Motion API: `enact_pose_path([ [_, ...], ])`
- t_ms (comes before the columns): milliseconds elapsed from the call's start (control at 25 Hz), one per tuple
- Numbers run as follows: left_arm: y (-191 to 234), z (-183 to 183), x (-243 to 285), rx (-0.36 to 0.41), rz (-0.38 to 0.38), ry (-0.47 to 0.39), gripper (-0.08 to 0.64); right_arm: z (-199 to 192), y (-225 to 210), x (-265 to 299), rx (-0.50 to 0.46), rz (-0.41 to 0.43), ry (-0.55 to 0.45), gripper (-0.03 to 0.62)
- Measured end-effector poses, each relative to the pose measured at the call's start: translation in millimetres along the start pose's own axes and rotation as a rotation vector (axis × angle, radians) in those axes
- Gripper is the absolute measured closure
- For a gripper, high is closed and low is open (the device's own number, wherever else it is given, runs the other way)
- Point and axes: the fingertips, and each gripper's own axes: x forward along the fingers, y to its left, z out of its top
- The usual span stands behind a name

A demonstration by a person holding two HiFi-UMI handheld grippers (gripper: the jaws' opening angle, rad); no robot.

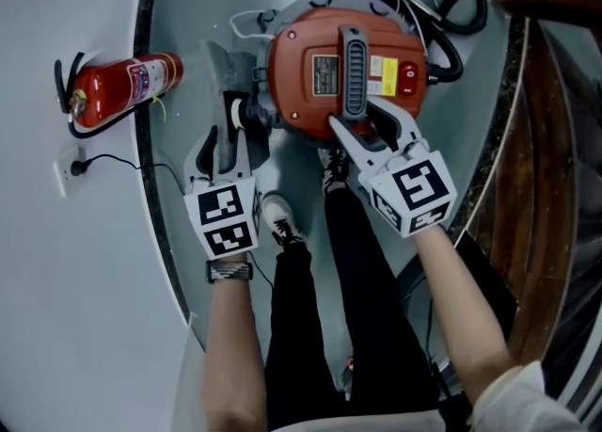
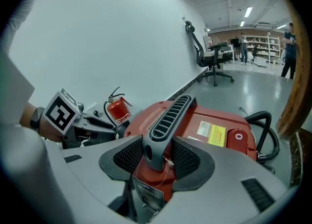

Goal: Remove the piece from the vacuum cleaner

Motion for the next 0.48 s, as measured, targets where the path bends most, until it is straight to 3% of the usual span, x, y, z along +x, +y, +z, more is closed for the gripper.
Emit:
enact_pose_path([
  [240, -5.2, -14.6, 3.9, -0.032, -0.034, 0.039, 0.405, 0.6, 0.0, -0.3, 0.002, -0.003, -0.009, 0.402],
  [480, -5.8, -14.9, 7.1, 0.007, 0.0, 0.061, 0.456, 0.5, 0.1, -0.5, 0.004, -0.001, -0.006, 0.402],
])
